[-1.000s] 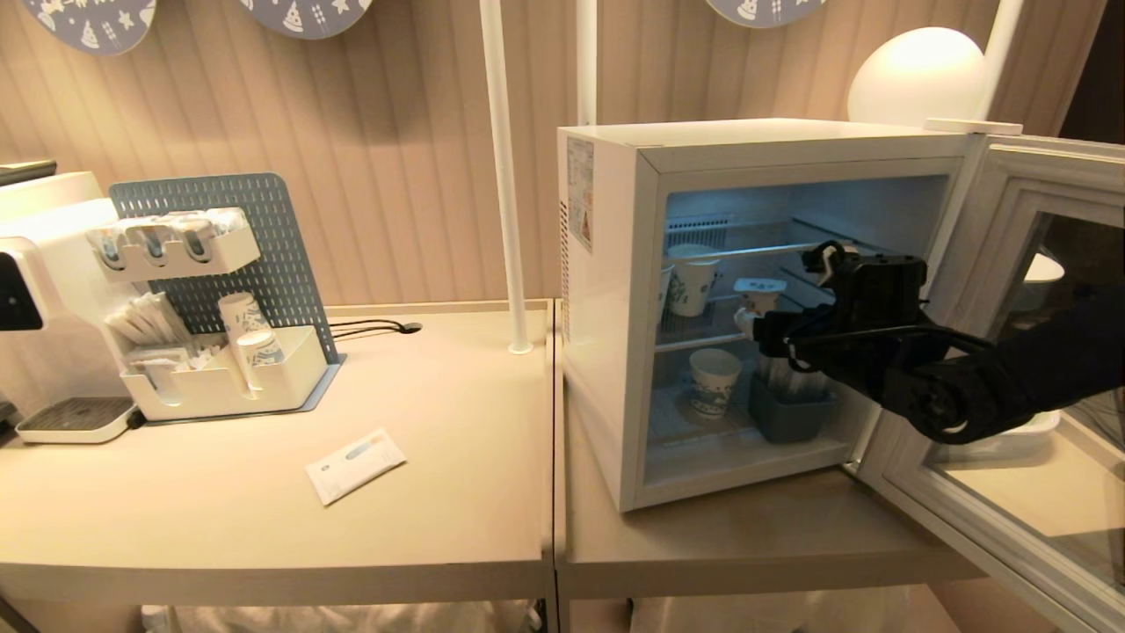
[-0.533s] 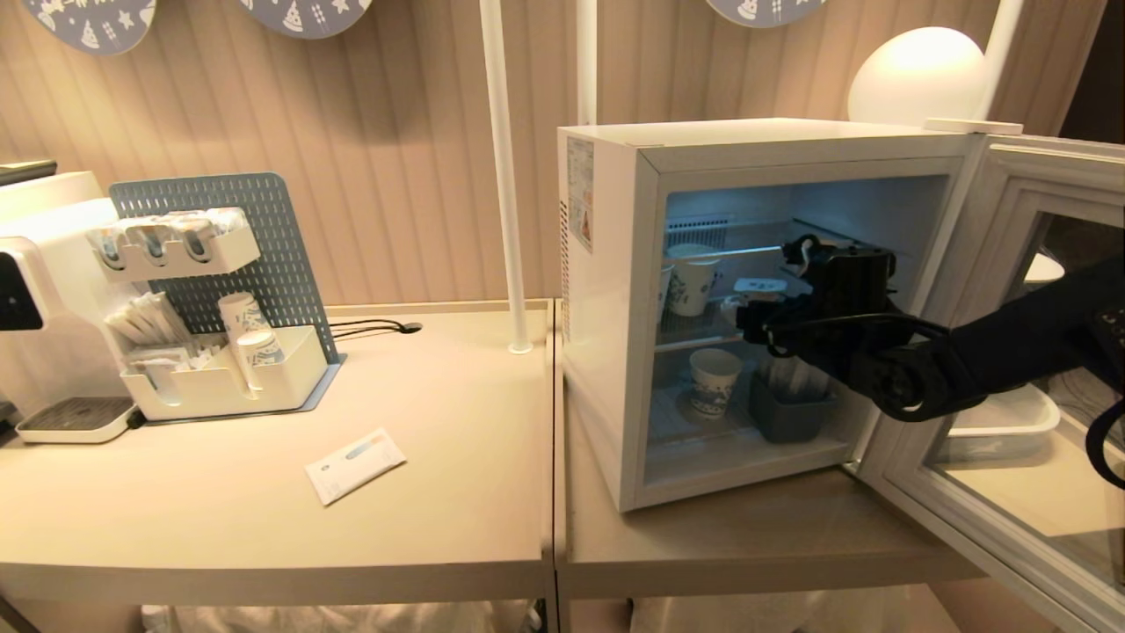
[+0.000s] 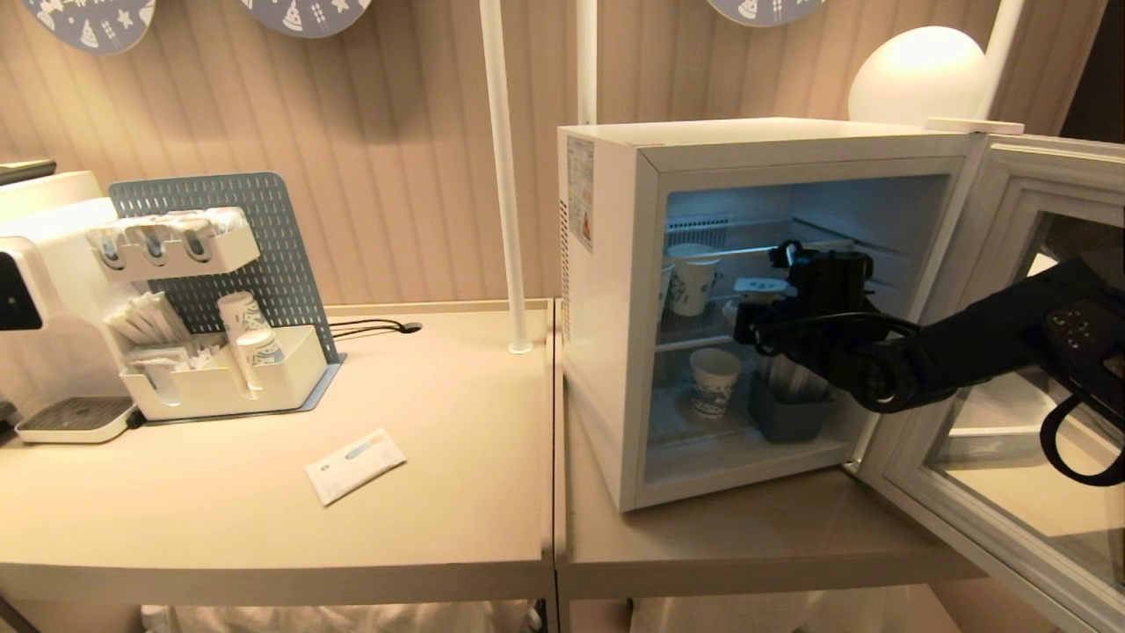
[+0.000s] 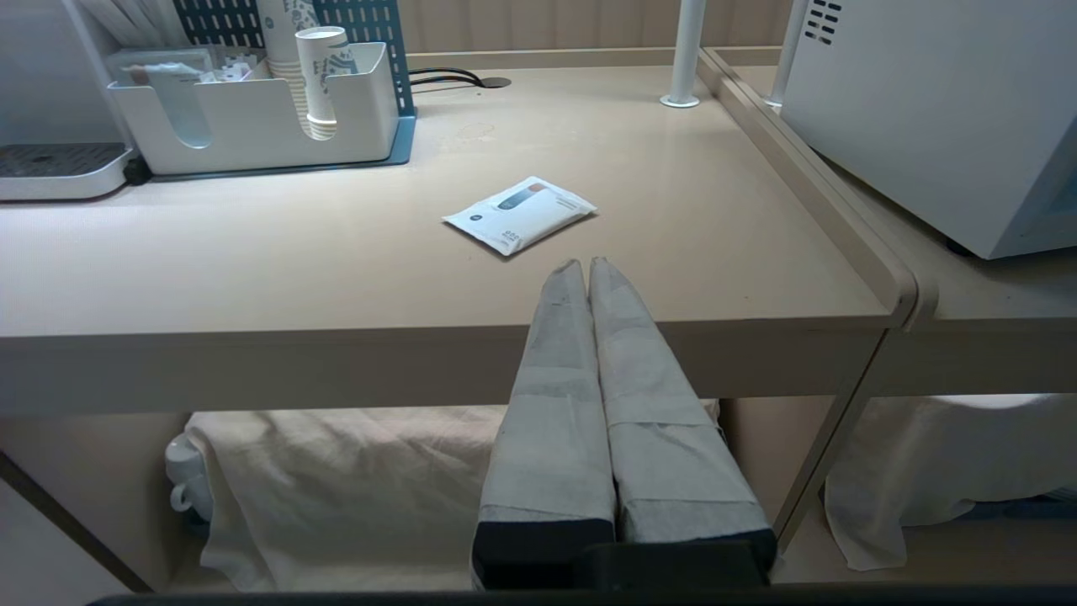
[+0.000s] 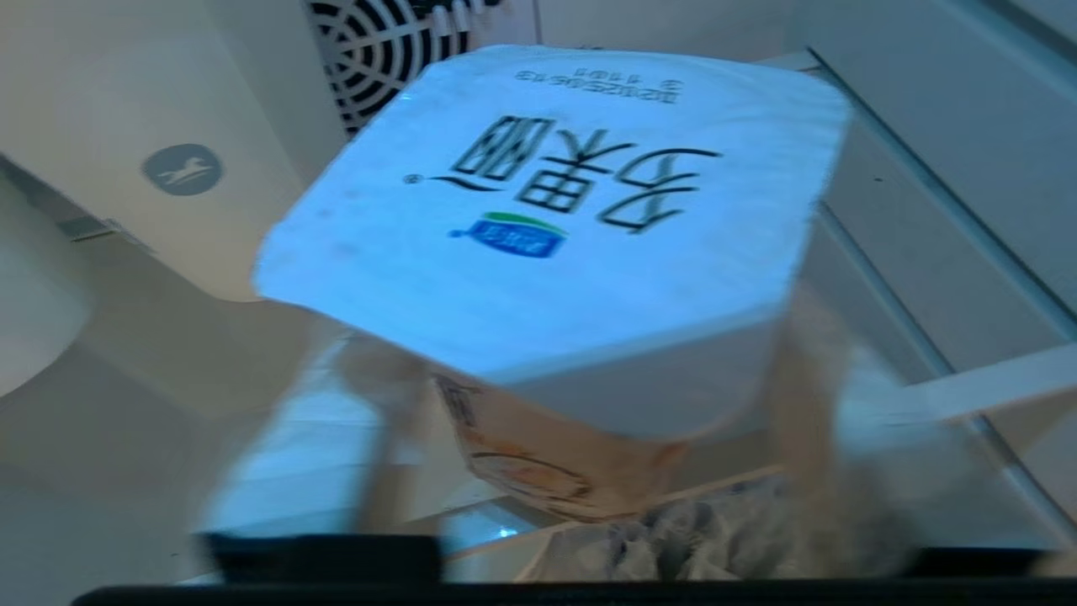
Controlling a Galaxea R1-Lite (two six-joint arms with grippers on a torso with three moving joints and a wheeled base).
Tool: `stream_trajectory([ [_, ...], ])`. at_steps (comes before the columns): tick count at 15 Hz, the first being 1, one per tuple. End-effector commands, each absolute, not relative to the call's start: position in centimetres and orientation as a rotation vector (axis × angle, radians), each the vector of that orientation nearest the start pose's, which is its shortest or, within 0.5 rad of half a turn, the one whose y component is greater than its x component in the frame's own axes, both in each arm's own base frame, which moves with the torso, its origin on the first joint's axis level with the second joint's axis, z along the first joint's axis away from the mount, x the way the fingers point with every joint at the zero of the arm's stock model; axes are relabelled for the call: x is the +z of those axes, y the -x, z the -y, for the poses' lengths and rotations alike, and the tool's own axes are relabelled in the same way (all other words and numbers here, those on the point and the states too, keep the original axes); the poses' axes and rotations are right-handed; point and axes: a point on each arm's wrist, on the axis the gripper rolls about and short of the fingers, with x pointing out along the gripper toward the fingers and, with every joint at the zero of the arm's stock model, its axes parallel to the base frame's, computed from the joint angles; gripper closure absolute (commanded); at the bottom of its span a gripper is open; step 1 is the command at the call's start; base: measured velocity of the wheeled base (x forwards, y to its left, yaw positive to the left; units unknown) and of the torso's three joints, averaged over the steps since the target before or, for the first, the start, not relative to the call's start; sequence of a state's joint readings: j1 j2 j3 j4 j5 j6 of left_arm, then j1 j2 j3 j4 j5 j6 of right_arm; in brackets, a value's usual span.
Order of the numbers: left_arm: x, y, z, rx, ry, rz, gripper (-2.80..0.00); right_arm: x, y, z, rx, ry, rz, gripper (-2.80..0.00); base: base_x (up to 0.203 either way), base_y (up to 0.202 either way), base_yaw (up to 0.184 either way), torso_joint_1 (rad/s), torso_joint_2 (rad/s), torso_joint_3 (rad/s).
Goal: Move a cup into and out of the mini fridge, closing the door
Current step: Take the yoghurt out of the freezer
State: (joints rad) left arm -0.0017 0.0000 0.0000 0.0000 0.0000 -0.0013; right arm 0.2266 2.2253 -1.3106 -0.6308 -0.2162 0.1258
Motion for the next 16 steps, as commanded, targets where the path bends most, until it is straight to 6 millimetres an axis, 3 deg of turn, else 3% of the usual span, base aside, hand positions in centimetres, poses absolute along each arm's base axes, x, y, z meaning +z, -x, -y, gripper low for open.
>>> stream_trajectory([
  [1,7.6,2.3,0.0,-0.002,0.002,-0.002,0.00,12.3,-43.3,-9.4,-0.009,-0.067,-0.268,0.00,0.000,0.000,0.000,0.000,0.00,0.000],
  [5,7.6,2.3,0.0,-0.002,0.002,-0.002,0.00,13.4,-41.7,-9.0,-0.006,-0.072,-0.267,0.00,0.000,0.000,0.000,0.000,0.00,0.000],
  [8,7.6,2.3,0.0,-0.002,0.002,-0.002,0.00,16.5,-38.8,-8.4,0.003,-0.082,-0.225,0.00,0.000,0.000,0.000,0.000,0.00,0.000],
  [12,7.6,2.3,0.0,-0.002,0.002,-0.002,0.00,22.0,-31.4,-7.8,0.036,-0.094,-0.155,0.00,0.000,0.000,0.000,0.000,0.00,0.000],
  [16,7.6,2.3,0.0,-0.002,0.002,-0.002,0.00,27.1,-20.2,-6.3,0.025,-0.117,-0.044,0.00,0.000,0.000,0.000,0.000,0.00,0.000],
])
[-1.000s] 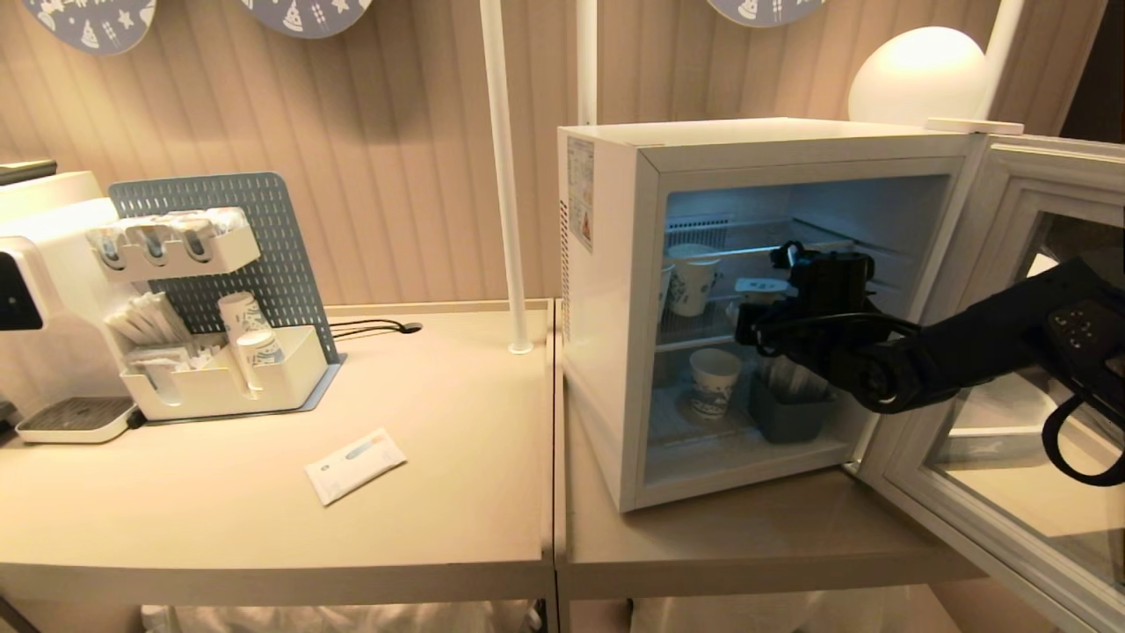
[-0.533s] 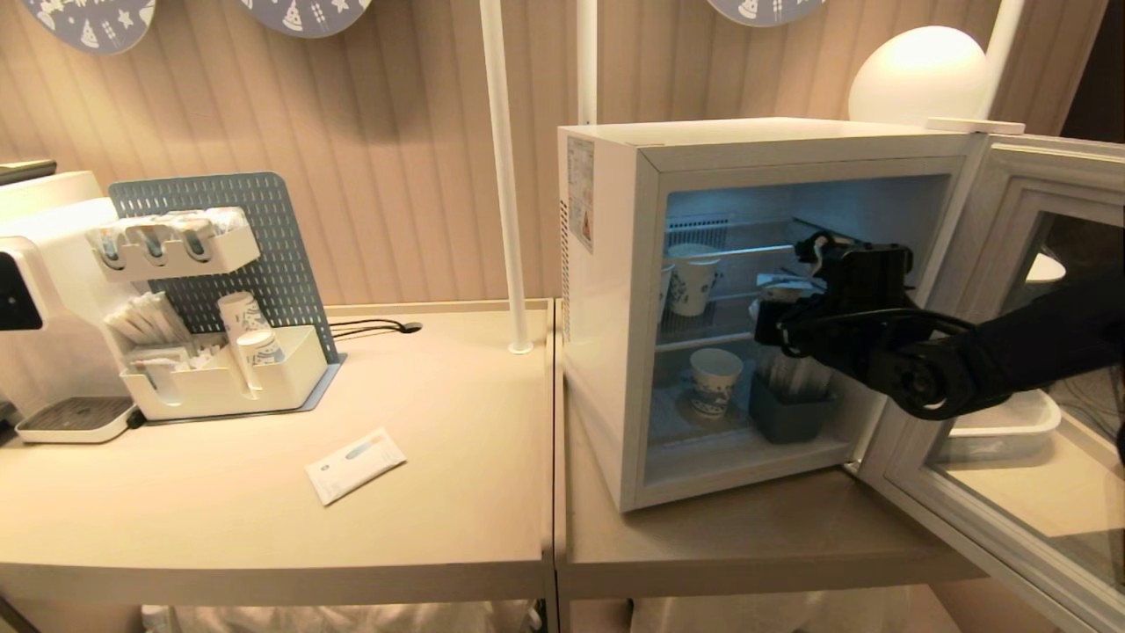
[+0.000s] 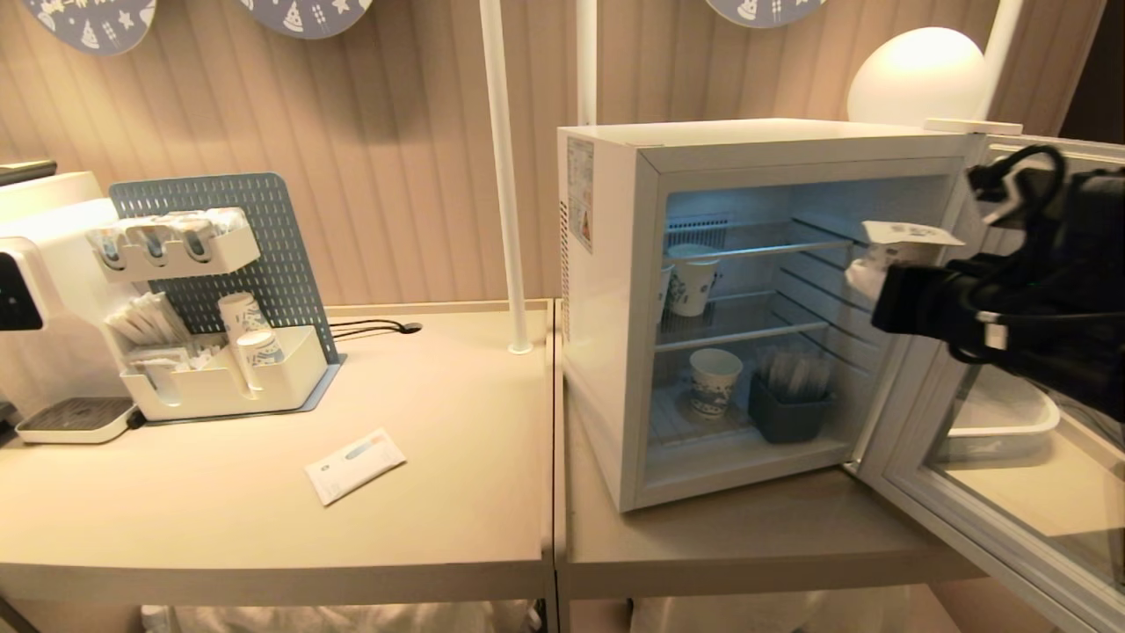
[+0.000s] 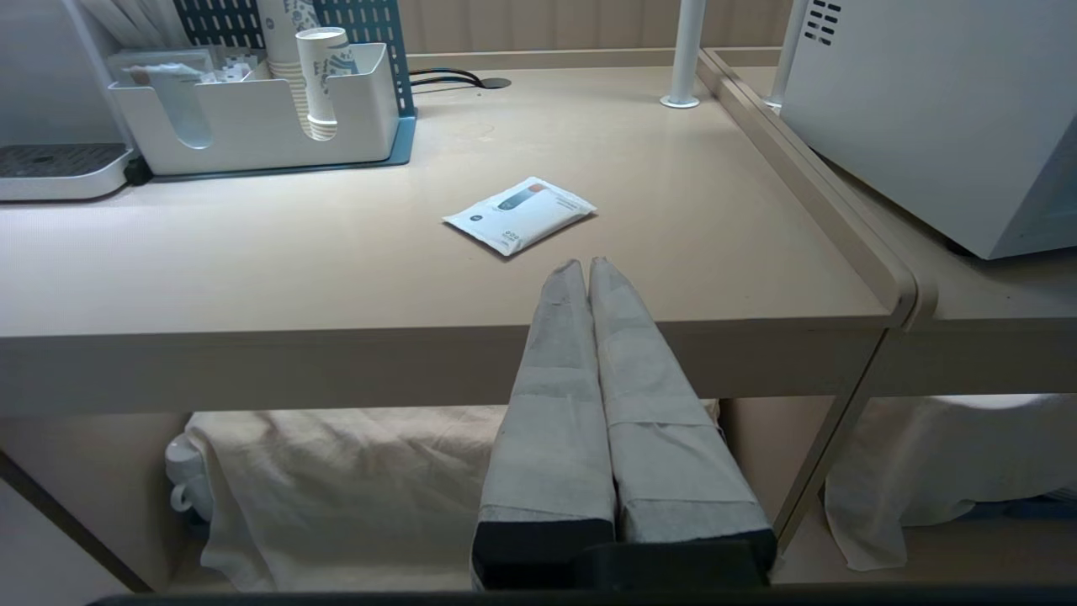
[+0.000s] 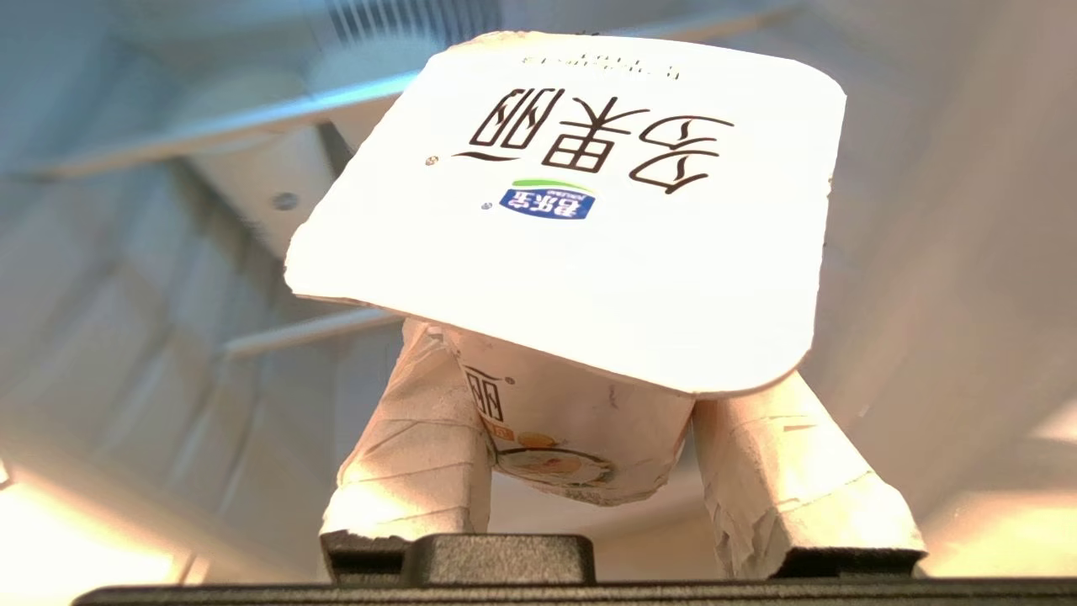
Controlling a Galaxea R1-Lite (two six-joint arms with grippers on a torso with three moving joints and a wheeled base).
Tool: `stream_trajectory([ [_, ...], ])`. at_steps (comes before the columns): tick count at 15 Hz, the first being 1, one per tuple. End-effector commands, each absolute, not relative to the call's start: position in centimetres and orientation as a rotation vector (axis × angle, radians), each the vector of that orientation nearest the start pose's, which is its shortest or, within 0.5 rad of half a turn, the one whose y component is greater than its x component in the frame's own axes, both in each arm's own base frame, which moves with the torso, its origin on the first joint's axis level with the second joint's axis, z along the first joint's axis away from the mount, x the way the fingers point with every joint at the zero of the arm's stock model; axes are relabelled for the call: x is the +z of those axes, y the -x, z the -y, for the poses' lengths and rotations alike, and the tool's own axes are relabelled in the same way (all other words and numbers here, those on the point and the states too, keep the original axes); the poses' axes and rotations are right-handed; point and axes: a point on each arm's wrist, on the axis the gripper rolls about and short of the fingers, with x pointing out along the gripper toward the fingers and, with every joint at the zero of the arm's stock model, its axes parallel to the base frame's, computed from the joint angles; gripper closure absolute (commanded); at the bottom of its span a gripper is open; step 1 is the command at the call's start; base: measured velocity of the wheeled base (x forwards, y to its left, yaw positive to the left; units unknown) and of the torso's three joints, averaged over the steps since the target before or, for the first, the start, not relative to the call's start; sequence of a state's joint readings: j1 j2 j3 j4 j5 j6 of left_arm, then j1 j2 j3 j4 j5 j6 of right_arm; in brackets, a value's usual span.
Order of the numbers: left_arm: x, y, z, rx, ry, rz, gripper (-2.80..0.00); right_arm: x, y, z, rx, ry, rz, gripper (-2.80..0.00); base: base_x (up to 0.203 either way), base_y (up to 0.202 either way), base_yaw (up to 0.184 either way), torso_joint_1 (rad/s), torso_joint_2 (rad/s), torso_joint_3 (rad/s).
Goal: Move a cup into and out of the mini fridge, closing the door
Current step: Take the yoghurt out of the freezer, then place the yoghurt on the table
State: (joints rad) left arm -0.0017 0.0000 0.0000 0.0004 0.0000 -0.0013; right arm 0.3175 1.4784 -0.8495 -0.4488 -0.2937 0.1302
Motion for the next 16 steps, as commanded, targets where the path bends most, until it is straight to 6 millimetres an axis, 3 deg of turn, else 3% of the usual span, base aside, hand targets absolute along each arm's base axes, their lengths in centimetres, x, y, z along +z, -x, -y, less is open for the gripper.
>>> stream_trajectory([
  [1,7.6,2.3,0.0,-0.002,0.002,-0.002,0.00,27.8,-17.2,-5.6,-0.025,-0.118,-0.033,0.00,0.000,0.000,0.000,0.000,0.00,0.000],
  [3,7.6,2.3,0.0,-0.002,0.002,-0.002,0.00,28.1,-11.5,-3.5,-0.249,-0.113,-0.030,0.00,0.000,0.000,0.000,0.000,0.00,0.000],
  [7,7.6,2.3,0.0,-0.002,0.002,-0.002,0.00,25.9,-3.8,0.8,-0.614,-0.126,0.013,0.00,0.000,0.000,0.000,0.000,0.00,0.000],
  [9,7.6,2.3,0.0,-0.001,0.002,-0.002,0.00,22.5,0.2,1.8,-0.751,-0.132,0.041,0.00,0.000,0.000,0.000,0.000,0.00,0.000],
  [11,7.6,2.3,0.0,0.000,0.002,-0.002,0.00,18.4,2.4,1.7,-0.865,-0.108,0.023,0.00,0.000,0.000,0.000,0.000,0.00,0.000],
  [13,7.6,2.3,0.0,-0.002,0.002,-0.002,0.00,15.6,3.3,1.5,-0.755,-0.125,0.048,0.00,0.000,0.000,0.000,0.000,0.00,0.000],
  [16,7.6,2.3,0.0,-0.002,0.002,-0.002,0.00,12.6,4.2,0.5,-0.205,-0.128,0.113,0.00,0.000,0.000,0.000,0.000,0.00,0.000],
])
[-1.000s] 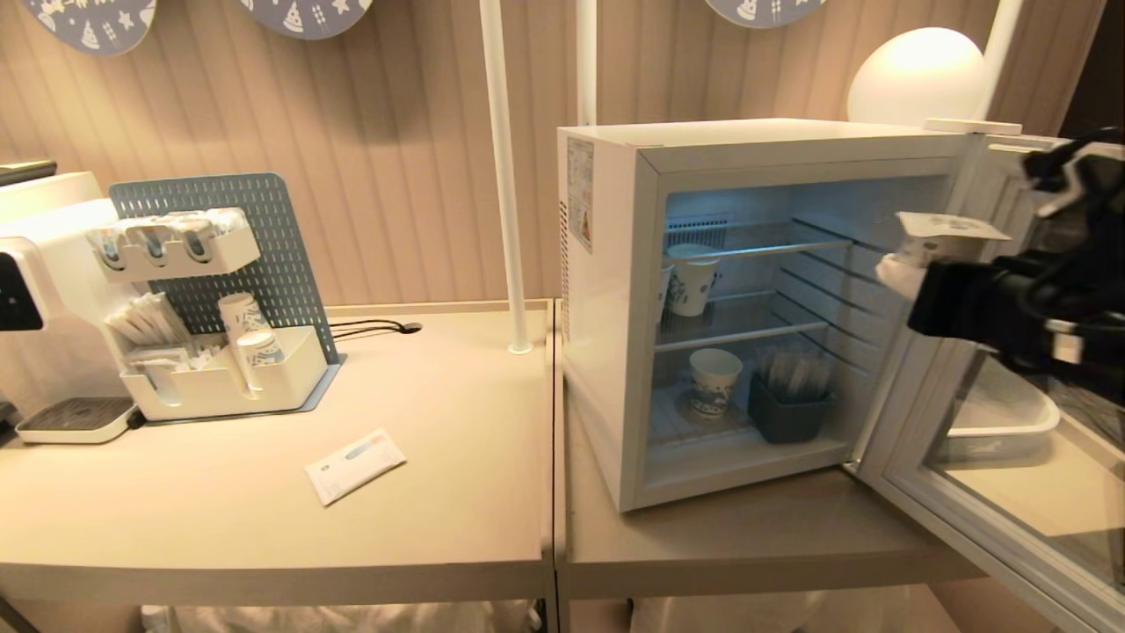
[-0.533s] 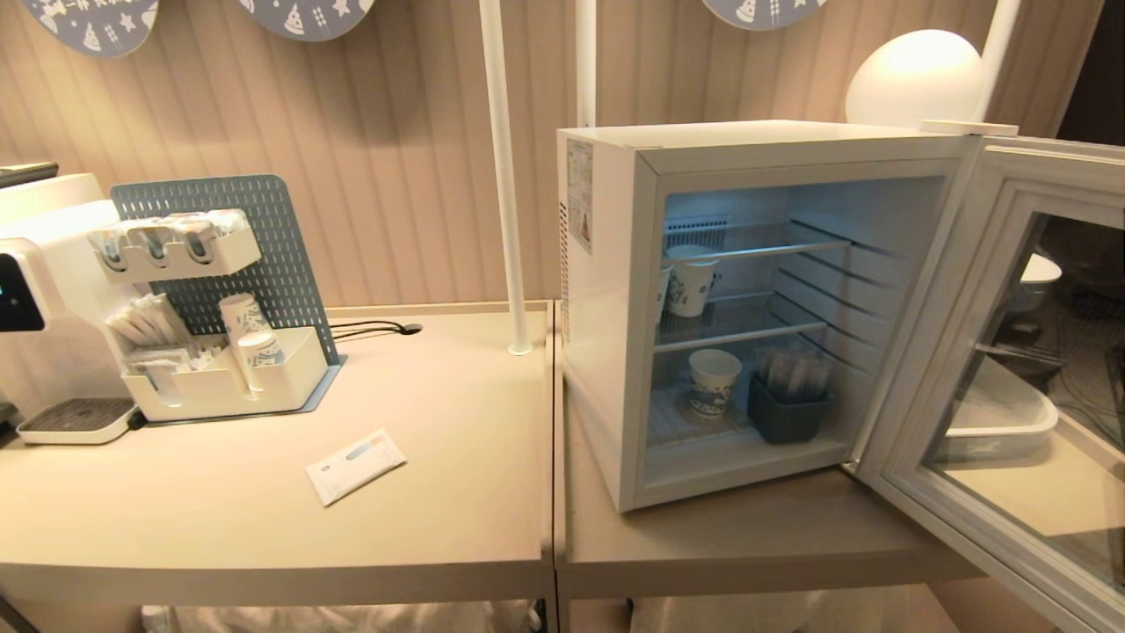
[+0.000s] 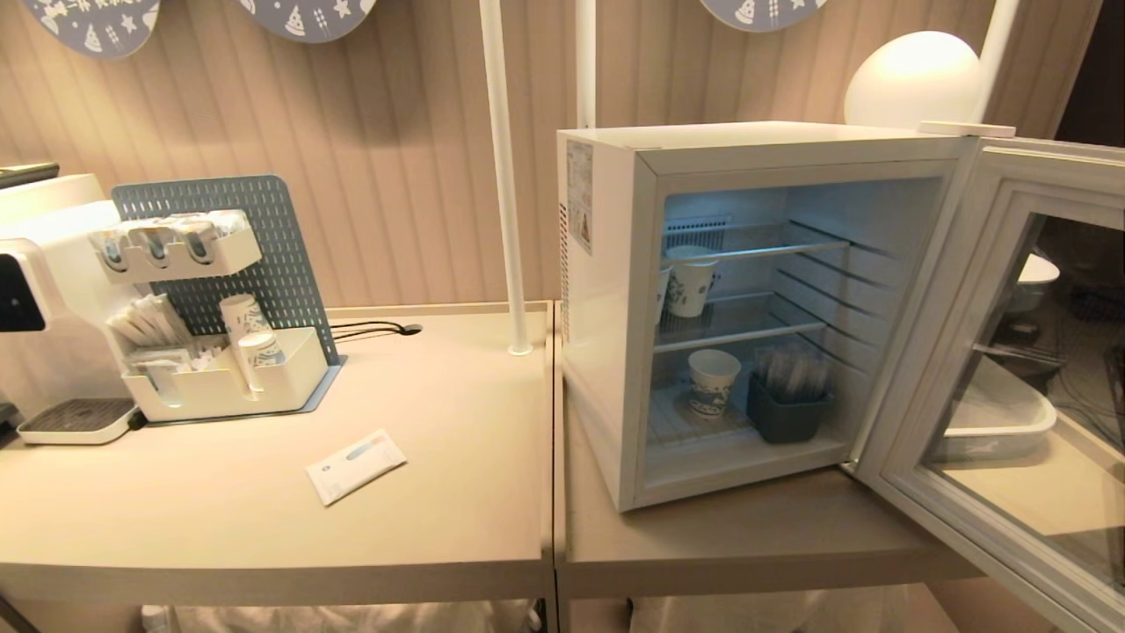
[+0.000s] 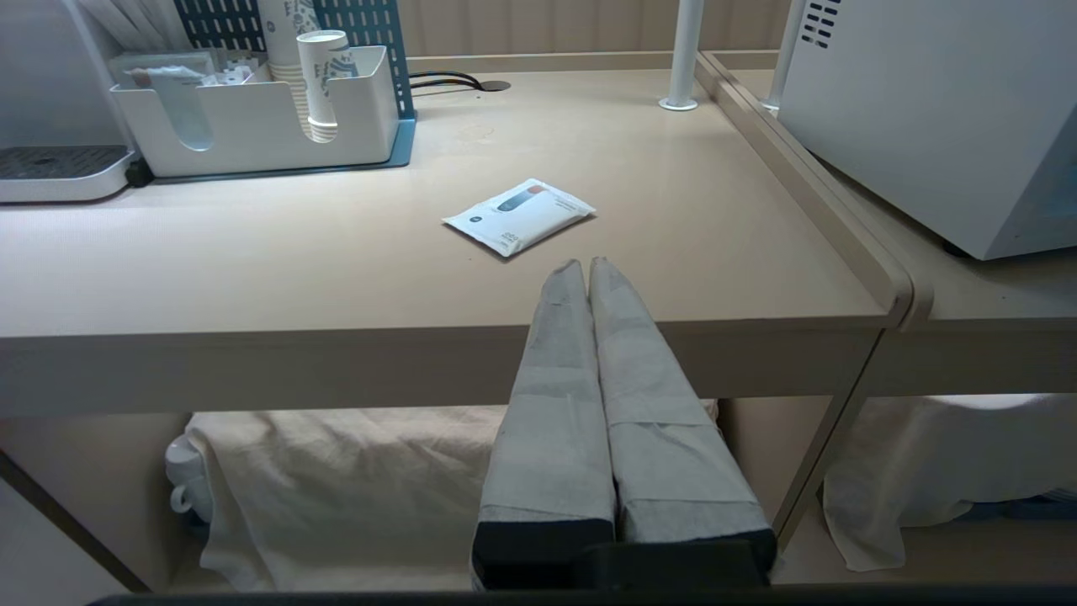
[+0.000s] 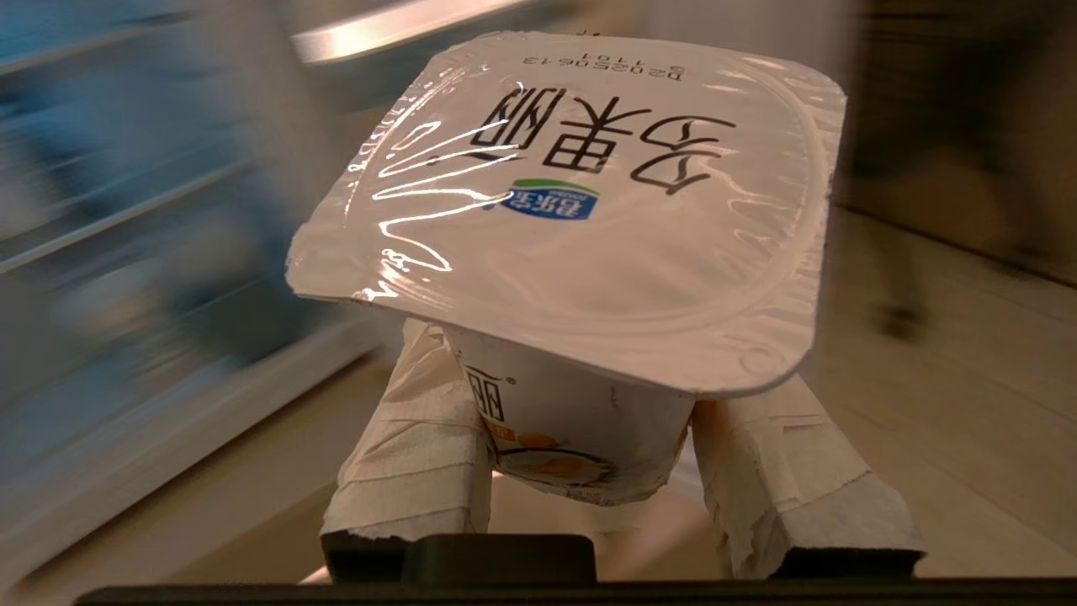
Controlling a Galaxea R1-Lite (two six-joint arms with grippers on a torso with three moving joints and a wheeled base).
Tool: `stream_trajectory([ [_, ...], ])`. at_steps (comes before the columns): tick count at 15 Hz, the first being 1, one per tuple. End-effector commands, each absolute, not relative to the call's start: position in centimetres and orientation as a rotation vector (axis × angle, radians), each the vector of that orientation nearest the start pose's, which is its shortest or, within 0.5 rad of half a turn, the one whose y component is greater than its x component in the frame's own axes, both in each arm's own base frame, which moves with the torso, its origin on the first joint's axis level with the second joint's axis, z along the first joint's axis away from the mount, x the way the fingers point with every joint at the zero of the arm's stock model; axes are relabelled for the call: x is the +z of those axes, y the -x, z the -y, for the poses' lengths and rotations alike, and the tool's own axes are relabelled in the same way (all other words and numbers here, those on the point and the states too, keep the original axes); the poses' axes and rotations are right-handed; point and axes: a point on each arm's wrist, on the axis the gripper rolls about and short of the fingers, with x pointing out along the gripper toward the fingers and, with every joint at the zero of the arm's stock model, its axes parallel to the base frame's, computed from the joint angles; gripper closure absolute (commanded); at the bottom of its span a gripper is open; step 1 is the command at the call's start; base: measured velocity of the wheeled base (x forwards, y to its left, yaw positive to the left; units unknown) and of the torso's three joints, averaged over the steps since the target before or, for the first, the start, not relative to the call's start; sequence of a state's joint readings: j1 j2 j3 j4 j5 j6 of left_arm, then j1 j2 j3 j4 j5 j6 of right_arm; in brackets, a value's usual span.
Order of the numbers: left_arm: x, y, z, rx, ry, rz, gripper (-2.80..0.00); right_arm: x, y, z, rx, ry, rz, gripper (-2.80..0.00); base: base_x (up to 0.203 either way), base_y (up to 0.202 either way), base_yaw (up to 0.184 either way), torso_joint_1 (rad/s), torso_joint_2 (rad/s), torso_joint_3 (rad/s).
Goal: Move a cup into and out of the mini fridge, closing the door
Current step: Place the yoghurt on the table
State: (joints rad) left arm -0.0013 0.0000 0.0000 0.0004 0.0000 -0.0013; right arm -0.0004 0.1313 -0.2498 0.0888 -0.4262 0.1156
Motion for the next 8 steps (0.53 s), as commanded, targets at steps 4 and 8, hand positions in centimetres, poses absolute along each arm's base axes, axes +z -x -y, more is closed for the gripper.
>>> stream_trajectory([
  [4,7.6,2.3,0.0,-0.002,0.002,-0.002,0.00,7.3,2.2,0.0,0.000,0.014,-0.012,0.00,0.000,0.000,0.000,0.000,0.00,0.000],
  [8,7.6,2.3,0.0,-0.001,0.002,-0.002,0.00,7.5,2.4,0.0,0.016,0.058,-0.019,0.00,0.000,0.000,0.000,0.000,0.00,0.000],
])
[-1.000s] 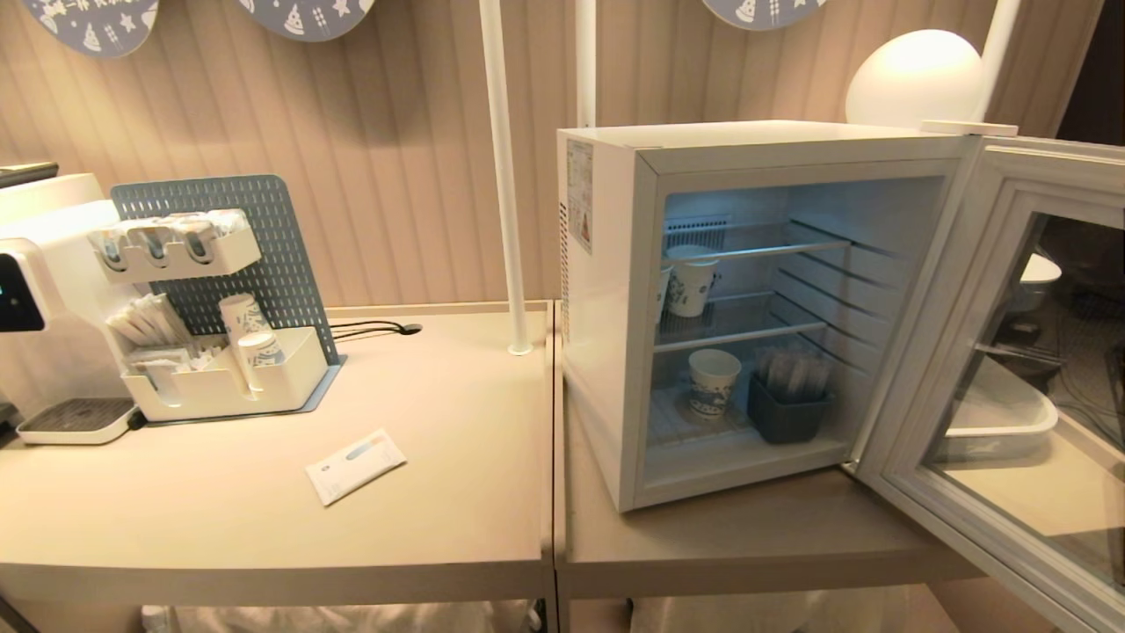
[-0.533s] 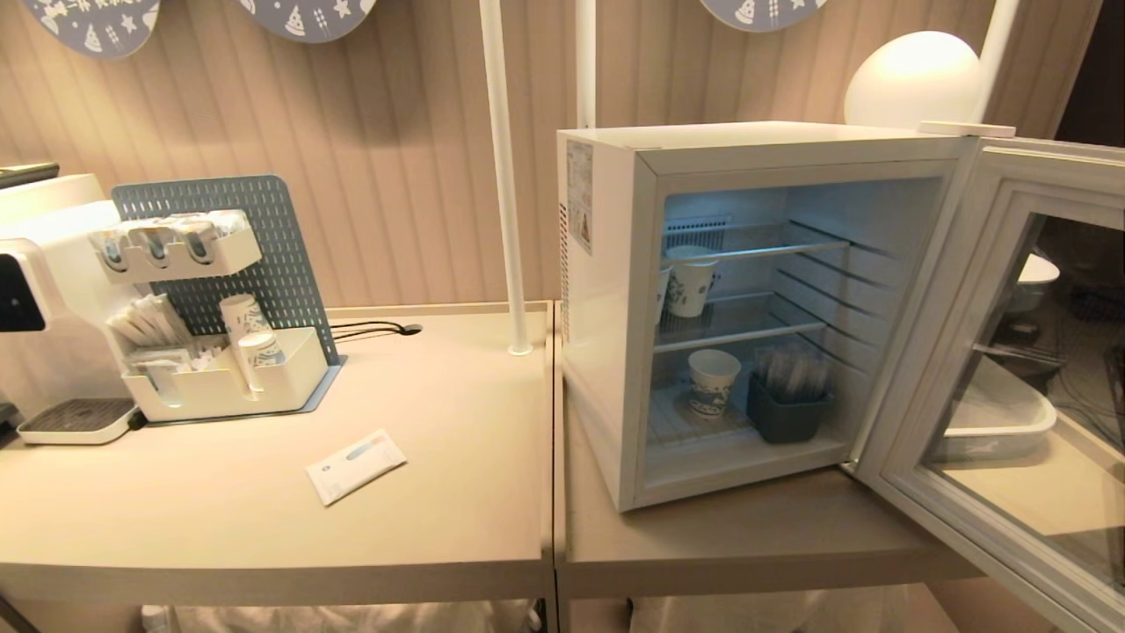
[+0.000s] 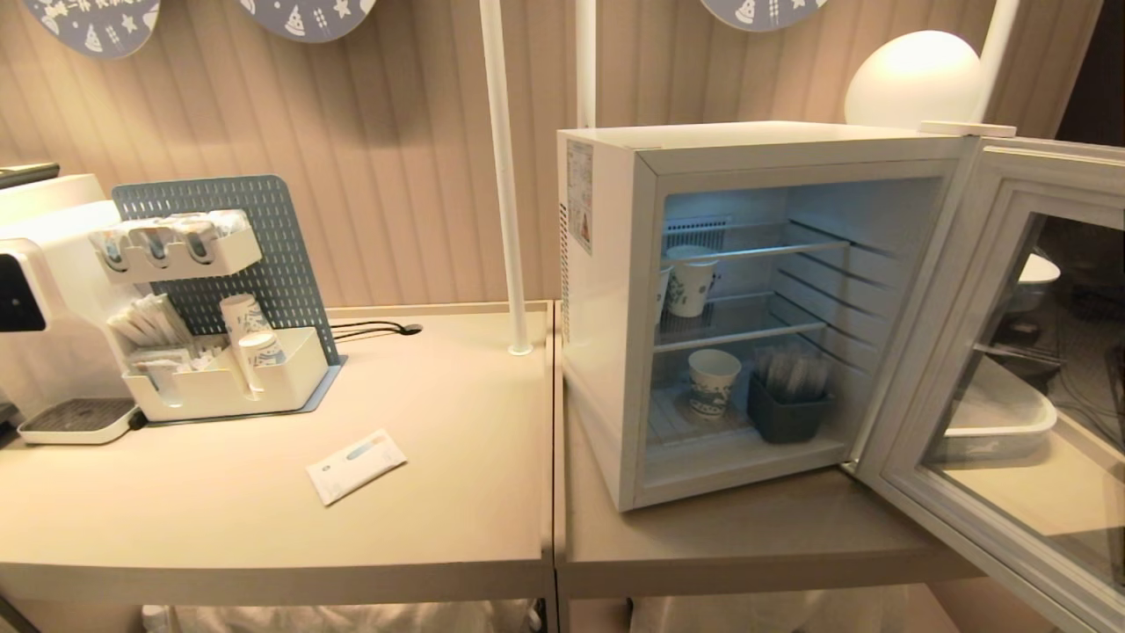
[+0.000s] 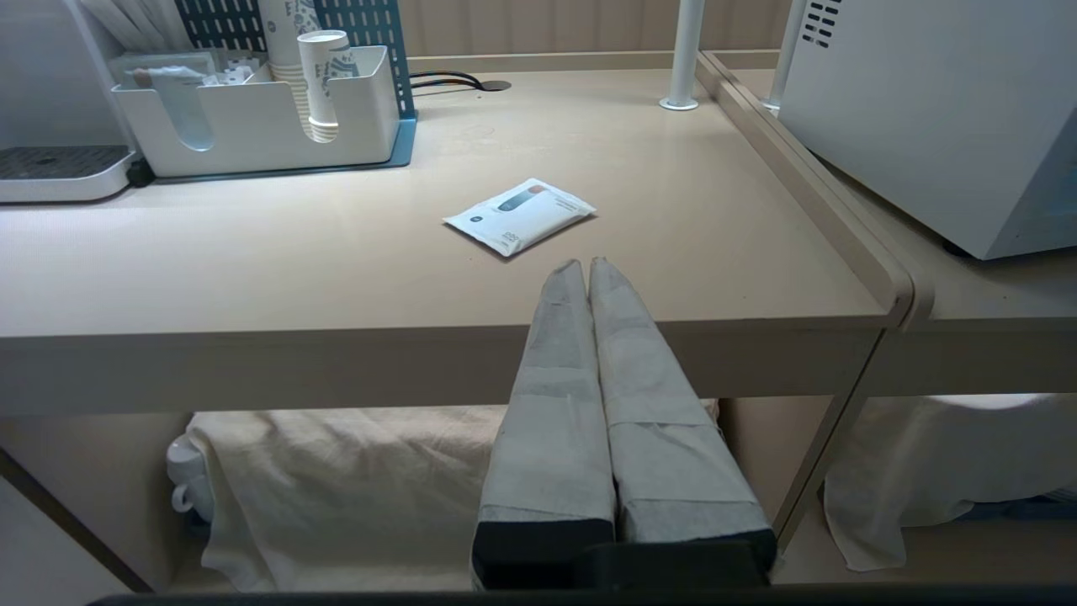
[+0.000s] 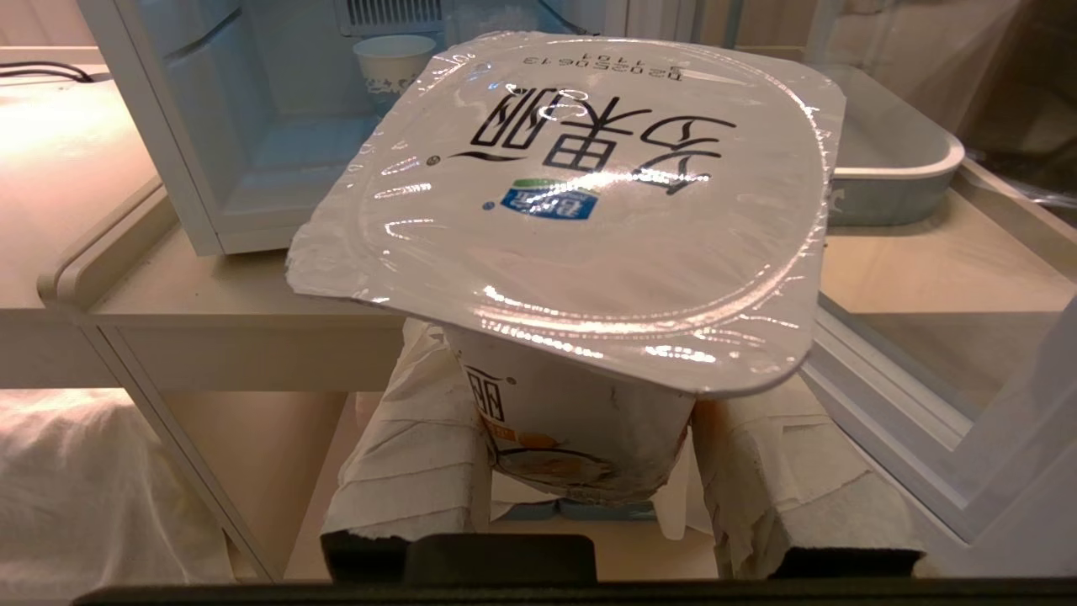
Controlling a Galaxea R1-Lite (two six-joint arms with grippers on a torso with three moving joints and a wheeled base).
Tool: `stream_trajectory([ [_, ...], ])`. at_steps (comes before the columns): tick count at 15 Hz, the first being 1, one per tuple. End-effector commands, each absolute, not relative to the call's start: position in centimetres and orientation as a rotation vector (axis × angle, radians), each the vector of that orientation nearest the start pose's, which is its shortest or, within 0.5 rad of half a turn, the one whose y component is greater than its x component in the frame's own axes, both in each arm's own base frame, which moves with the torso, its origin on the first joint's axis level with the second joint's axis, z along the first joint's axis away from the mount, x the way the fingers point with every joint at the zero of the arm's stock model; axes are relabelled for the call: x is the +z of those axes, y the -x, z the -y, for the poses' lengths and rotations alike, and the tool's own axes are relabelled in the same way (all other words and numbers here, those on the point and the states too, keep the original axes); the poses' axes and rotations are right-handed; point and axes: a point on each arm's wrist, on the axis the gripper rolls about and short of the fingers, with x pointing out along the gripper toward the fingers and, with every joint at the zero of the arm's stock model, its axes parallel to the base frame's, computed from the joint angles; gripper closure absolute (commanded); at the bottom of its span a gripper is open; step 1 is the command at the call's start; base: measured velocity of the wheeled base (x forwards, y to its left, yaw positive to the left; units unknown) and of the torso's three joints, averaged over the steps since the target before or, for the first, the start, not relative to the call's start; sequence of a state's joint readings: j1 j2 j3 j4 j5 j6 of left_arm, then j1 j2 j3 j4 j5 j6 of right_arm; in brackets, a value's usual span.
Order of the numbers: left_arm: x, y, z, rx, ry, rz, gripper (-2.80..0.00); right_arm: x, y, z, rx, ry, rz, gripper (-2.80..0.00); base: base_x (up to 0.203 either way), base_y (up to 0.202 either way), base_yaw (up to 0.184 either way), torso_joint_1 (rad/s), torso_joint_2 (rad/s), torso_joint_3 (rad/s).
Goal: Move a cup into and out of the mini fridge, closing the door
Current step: Place the yoghurt on the table
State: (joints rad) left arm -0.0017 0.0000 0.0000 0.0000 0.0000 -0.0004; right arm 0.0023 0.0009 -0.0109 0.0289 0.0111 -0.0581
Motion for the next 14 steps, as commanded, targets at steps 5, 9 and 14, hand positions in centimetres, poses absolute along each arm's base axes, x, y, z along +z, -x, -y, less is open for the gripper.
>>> stream_trajectory([
  [5,7.55,2.27,0.00,-0.002,0.001,-0.002,0.00,7.55,2.36,-0.02,0.016,0.058,-0.018,0.00,-0.081,0.000,0.004,-0.002,0.00,0.001],
  [9,7.55,2.27,0.00,-0.002,0.000,-0.002,0.00,7.52,2.35,-0.02,0.016,0.058,-0.018,0.00,-0.050,0.018,-0.009,0.001,0.00,-0.003],
  [14,7.55,2.27,0.00,-0.002,0.000,-0.002,0.00,7.51,2.34,-0.02,0.014,0.058,-0.016,0.00,-0.039,0.122,0.005,0.004,0.00,0.002],
])
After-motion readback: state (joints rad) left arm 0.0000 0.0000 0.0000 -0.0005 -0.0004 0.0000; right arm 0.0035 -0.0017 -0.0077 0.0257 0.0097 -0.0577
